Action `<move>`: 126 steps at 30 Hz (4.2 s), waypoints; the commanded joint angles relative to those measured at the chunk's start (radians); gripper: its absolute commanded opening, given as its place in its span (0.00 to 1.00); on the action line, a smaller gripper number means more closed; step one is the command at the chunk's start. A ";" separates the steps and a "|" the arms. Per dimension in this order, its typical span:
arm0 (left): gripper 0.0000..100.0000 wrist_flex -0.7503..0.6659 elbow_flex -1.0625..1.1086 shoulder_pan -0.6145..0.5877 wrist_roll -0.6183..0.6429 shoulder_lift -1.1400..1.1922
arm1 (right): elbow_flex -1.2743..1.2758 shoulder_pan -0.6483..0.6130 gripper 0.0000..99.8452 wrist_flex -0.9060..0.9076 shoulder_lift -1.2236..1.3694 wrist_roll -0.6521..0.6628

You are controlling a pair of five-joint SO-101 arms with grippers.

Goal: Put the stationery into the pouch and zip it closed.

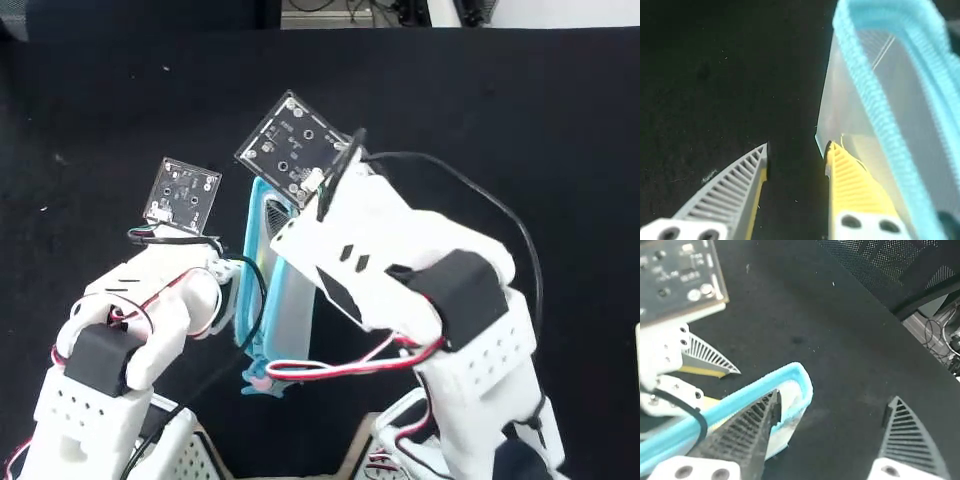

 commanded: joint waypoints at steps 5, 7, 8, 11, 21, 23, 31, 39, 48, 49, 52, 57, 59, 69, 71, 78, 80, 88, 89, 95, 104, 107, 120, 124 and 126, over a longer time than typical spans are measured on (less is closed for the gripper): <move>0.19 0.002 -0.045 0.088 -0.009 -0.006 | -0.104 0.107 0.32 0.011 0.170 0.078; 0.19 0.002 -0.044 0.104 -0.009 -0.006 | -0.127 0.130 0.32 0.012 0.203 0.100; 0.19 0.002 -0.044 0.108 -0.009 -0.006 | -0.136 0.135 0.32 0.014 0.214 0.110; 0.19 0.002 -0.044 0.107 -0.009 -0.006 | -0.168 0.132 0.32 0.075 0.236 0.169; 0.19 0.002 -0.044 0.104 -0.009 -0.006 | -0.203 0.132 0.02 0.184 0.259 0.522; 0.19 0.002 -0.044 0.099 -0.011 -0.006 | -0.208 0.132 0.01 0.181 0.259 0.514; 0.19 0.005 -0.042 0.097 -0.012 -0.006 | -0.206 0.239 0.01 0.118 0.259 0.114; 0.19 0.003 -0.053 -0.025 -0.009 -0.006 | -0.208 0.325 0.01 0.087 0.257 -0.186; 0.19 0.032 0.082 -0.097 -0.017 -0.216 | -0.208 0.325 0.01 0.083 0.257 -0.272; 0.20 0.032 0.113 -0.097 -0.017 -0.262 | -0.208 0.325 0.01 0.087 0.257 -0.270; 0.20 0.005 0.217 -0.097 -0.018 -0.393 | -0.208 0.325 0.01 0.089 0.257 -0.269; 0.20 -0.002 0.302 -0.099 -0.117 -0.473 | -0.208 0.325 0.01 0.089 0.257 -0.269; 0.20 0.009 0.298 -0.101 -0.107 -0.442 | -0.208 0.325 0.01 0.089 0.257 -0.269; 0.20 0.120 0.163 0.048 -0.114 -0.336 | -0.200 0.325 0.01 0.089 0.257 -0.267; 0.20 0.120 0.142 0.097 -0.114 -0.336 | -0.199 0.325 0.01 0.089 0.257 -0.267; 0.20 0.051 0.119 0.166 -0.115 -0.336 | -0.240 0.325 0.01 0.167 0.228 -0.265; 0.20 0.040 0.111 0.186 -0.115 -0.336 | -0.251 0.325 0.01 0.167 0.196 -0.265; 0.20 0.037 -0.007 0.231 -0.117 -0.338 | -0.202 0.321 0.01 0.164 0.179 -0.265; 0.20 0.037 -0.027 0.214 -0.117 -0.336 | -0.191 0.321 0.01 0.157 0.176 -0.265; 0.20 0.017 -0.136 0.081 -0.117 -0.325 | -0.097 0.318 0.01 0.098 0.108 -0.098; 0.20 -0.147 -0.145 -0.013 -0.109 -0.324 | 0.335 0.123 0.01 -0.147 -0.243 0.041; 0.20 -0.147 -0.150 0.007 -0.107 -0.324 | 0.492 0.110 0.01 -0.299 -0.366 0.058; 0.20 -0.124 -0.248 -0.028 -0.109 -0.124 | 0.716 -0.037 0.01 -0.502 -0.552 0.051; 0.20 -0.025 -0.409 -0.145 -0.109 0.000 | 0.638 -0.035 0.01 -0.491 -0.503 0.048; 0.20 0.008 -0.493 -0.176 -0.109 0.054 | 0.591 -0.046 0.01 -0.465 -0.446 0.048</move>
